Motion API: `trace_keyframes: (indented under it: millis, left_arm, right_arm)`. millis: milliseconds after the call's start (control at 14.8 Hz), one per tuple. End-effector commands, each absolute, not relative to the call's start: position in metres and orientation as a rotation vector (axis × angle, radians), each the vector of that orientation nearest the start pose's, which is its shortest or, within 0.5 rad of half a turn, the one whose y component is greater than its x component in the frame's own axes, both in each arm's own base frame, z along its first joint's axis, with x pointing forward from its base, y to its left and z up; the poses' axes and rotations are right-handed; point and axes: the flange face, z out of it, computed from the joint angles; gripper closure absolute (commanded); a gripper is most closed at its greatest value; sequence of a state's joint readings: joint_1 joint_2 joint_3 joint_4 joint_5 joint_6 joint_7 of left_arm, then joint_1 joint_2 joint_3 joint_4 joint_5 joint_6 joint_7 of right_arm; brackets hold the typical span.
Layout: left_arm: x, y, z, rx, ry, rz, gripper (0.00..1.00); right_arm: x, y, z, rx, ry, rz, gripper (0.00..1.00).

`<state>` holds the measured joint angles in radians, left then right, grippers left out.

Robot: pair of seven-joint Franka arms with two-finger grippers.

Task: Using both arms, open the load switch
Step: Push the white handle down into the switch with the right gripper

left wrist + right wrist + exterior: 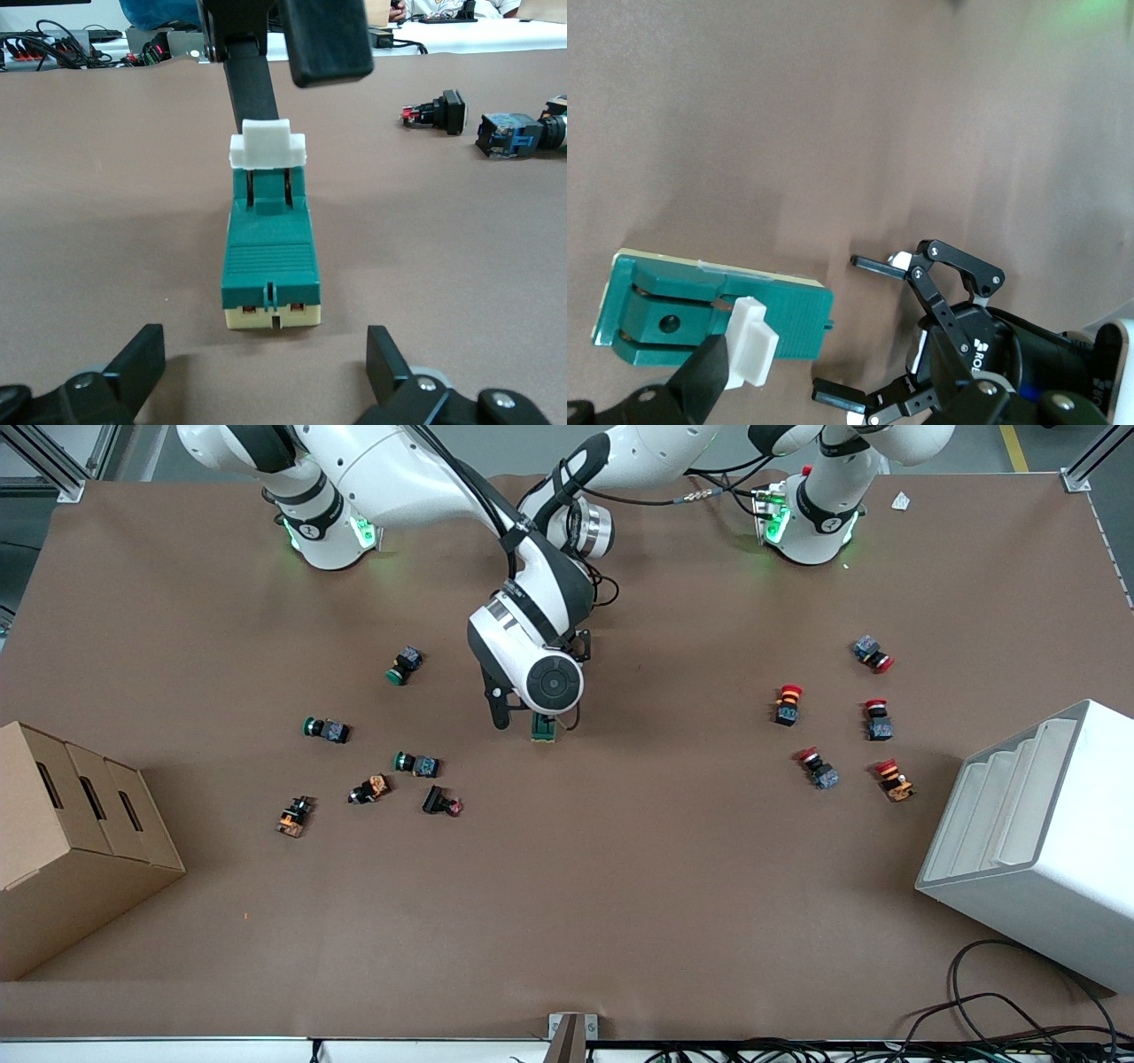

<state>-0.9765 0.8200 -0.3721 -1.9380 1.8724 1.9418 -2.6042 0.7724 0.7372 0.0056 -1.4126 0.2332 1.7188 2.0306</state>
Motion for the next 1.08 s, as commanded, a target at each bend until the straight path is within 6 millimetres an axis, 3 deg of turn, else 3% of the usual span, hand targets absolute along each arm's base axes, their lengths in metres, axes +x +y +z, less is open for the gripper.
trace_keyframes:
  millis: [0, 676, 879, 1014]
  left_arm:
    - [0.186, -0.542, 0.053, -2.718, 0.181, -1.637, 0.01]
    - [0.184, -0.540, 0.053, -2.718, 0.171, -1.622, 0.01]
    - [0.185, -0.541, 0.055, -2.716, 0.165, -1.626, 0.01]
    - [0.186, -0.541, 0.056, -2.712, 0.172, -1.625, 0.01]
  right_arm:
    - [0.455, 0.488, 0.232, -2.759, 2.165, 0.555, 0.00]
    - [0.440, 0.491, 0.204, -2.797, 2.150, 0.531, 0.00]
    - [0.442, 0.490, 0.207, -2.799, 2.142, 0.529, 0.00]
    - [0.453, 0.484, 0.216, -2.806, 2.096, 0.540, 0.00]
